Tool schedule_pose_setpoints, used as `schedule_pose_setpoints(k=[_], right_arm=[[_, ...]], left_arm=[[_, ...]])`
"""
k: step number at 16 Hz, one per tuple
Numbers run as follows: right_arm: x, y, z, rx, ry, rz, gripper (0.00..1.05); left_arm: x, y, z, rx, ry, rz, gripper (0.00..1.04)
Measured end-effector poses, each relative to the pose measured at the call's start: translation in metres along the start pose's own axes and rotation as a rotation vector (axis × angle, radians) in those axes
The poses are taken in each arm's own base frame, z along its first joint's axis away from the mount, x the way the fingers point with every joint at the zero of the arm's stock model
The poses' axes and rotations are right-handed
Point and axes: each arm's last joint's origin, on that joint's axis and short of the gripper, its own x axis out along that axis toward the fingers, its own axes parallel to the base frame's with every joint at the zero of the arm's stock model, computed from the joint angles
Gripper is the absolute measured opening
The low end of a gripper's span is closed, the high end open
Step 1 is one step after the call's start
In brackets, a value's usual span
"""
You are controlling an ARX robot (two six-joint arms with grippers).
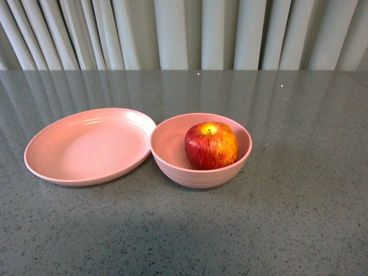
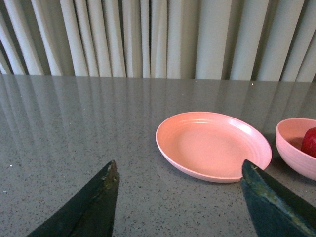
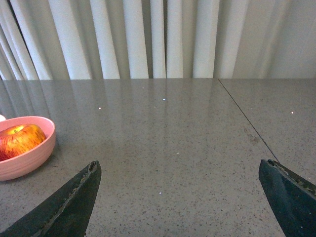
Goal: Move apple from plate to bowl
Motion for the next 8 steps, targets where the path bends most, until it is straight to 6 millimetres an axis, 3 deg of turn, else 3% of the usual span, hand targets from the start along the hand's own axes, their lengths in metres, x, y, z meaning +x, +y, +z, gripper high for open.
schedule_pose_setpoints(k=[2,8], right_arm=[[0.0,0.0,0.0,0.0,0.0,0.0,0.98],[0.0,0.0,0.0,0.0,0.0,0.0,0.98]], left_arm=[[0.0,0.0,0.0,0.001,0.0,0.0,0.99],[0.0,0.0,0.0,0.002,0.0,0.0,0.98]])
